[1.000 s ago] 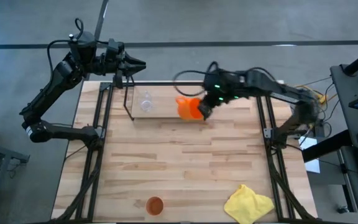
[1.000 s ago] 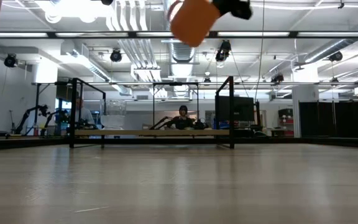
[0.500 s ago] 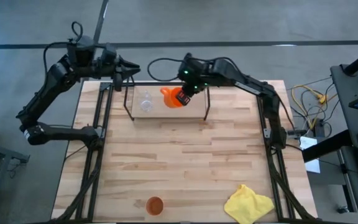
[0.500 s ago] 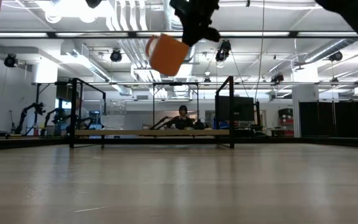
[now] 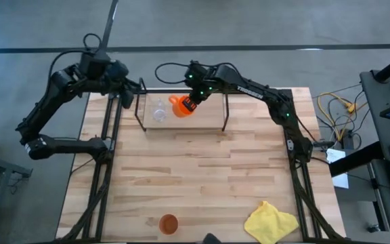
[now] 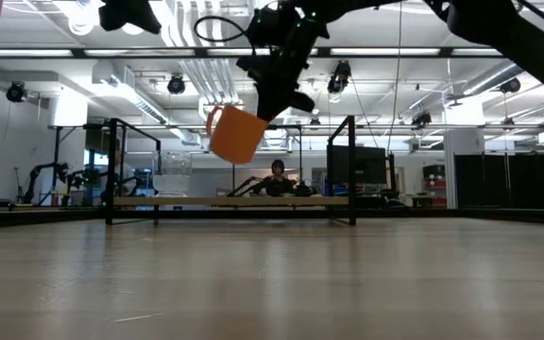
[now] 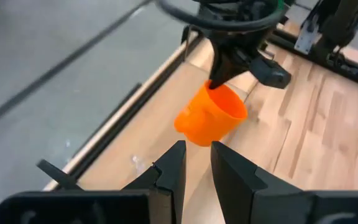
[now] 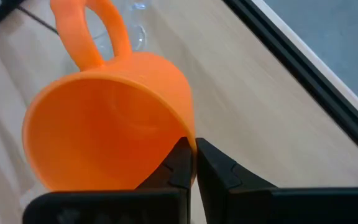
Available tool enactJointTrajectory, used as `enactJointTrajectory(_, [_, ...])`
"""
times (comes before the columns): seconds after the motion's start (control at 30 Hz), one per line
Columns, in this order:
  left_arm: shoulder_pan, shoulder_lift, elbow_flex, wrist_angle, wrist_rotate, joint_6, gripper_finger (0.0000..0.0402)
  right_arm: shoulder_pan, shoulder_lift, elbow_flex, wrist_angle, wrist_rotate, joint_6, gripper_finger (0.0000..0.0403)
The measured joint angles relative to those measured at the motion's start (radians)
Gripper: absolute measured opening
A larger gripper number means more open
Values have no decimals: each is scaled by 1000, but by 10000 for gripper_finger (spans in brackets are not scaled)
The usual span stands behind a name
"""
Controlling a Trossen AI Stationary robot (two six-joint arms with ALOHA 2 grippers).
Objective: Stack small to large cups/mugs on shelf
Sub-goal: Put the orange mug on the shelf
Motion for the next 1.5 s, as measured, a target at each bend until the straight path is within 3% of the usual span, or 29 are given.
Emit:
enactJointTrajectory(0.3, [0,20,-147,69,0,17,61,-17,74,0,30,0,1,9])
enactJointTrajectory(0.87, [-1,81,-500,563,19,-48,61,-30,80,-2,41,-15,5,9])
enactJointTrajectory(1.13, [-8,123,-517,669,24,-61,61,-32,80,-8,39,-15,5,9])
enactJointTrajectory(1.5, [-28,224,-518,674,24,-61,61,-32,80,-18,39,-16,5,9])
